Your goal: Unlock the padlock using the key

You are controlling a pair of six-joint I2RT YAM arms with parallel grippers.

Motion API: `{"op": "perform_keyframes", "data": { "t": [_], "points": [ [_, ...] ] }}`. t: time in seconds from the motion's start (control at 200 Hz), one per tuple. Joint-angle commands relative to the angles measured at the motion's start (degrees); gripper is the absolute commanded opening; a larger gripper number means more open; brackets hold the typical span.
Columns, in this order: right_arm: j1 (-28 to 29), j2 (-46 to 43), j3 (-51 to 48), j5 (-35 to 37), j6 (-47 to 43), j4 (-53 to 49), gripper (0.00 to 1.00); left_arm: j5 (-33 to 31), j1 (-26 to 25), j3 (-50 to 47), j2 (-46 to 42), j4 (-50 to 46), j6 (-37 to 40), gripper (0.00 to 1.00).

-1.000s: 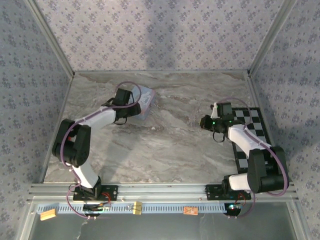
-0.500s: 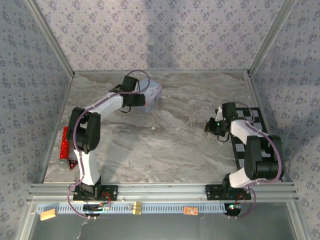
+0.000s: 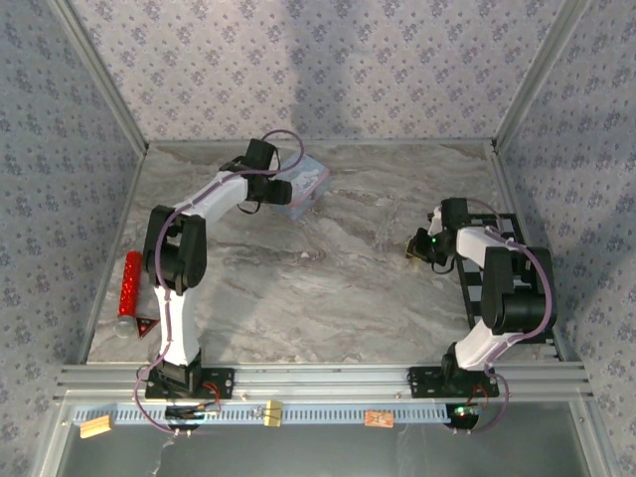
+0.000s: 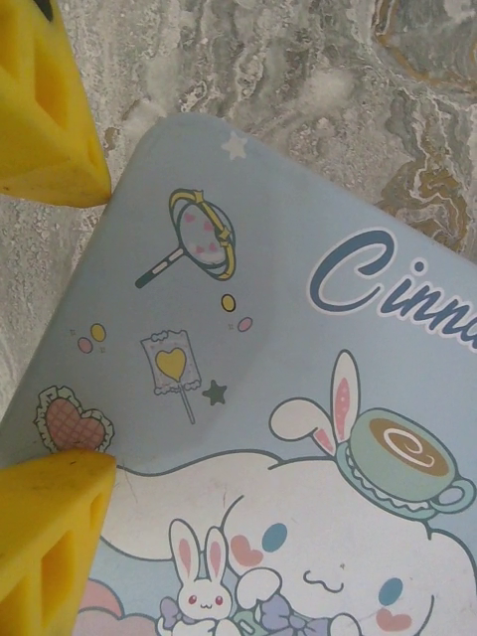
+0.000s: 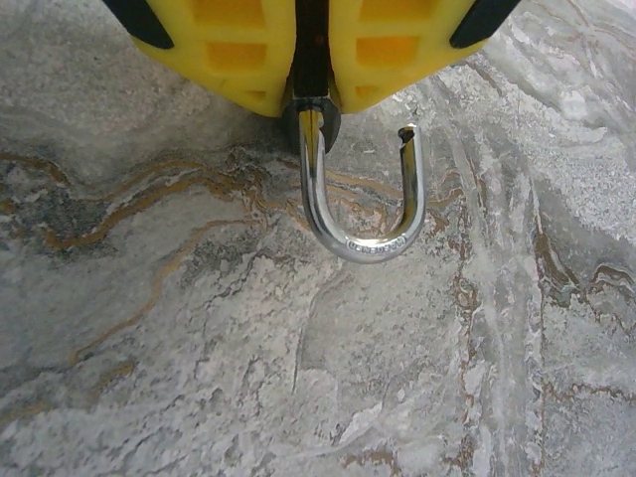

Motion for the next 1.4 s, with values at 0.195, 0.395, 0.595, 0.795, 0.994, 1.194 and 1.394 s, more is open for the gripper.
{"op": "perform_keyframes", "data": {
  "t": [0.195,0.395,0.595,0.795,0.994,1.194,1.394],
  "points": [
    [-1.04,-2.07,-1.63,3.57,-0.03,-1.42,0.23,-0.10,1.22,-0.52,2.28,-5.35,2.30,0.67],
    [-1.11,-5.85,-2.88,5.64,-0.49,-2.15,0.35,-0.65,1.50,-1.68,0.51,-3.52,-0.37,0.67],
    [-0.89,-10.03,-2.54,4.14,-1.24,-4.65,0.43,0.61,1.46,-2.37,-2.00,-3.40,-1.25,0.68],
    [0.85,-18.20,-1.91,7.28,-3.16,-7.84,0.52,1.86,0.71,-3.48,-6.41,-3.57,-2.95,0.75],
    [7.10,-29.01,2.57,17.58,-7.96,-9.41,0.76,-0.57,0.75,-10.92,-18.51,-0.34,-5.58,0.86],
    [12.01,-38.71,-3.45,26.93,-16.38,4.72,0.99,-16.19,0.89,-28.82,-36.99,9.69,-6.90,1.00],
    [12.04,-39.12,-9.12,31.00,-20.11,14.27,0.99,-34.46,1.41,-49.52,-53.47,25.68,-3.42,1.00]
  ]
}}
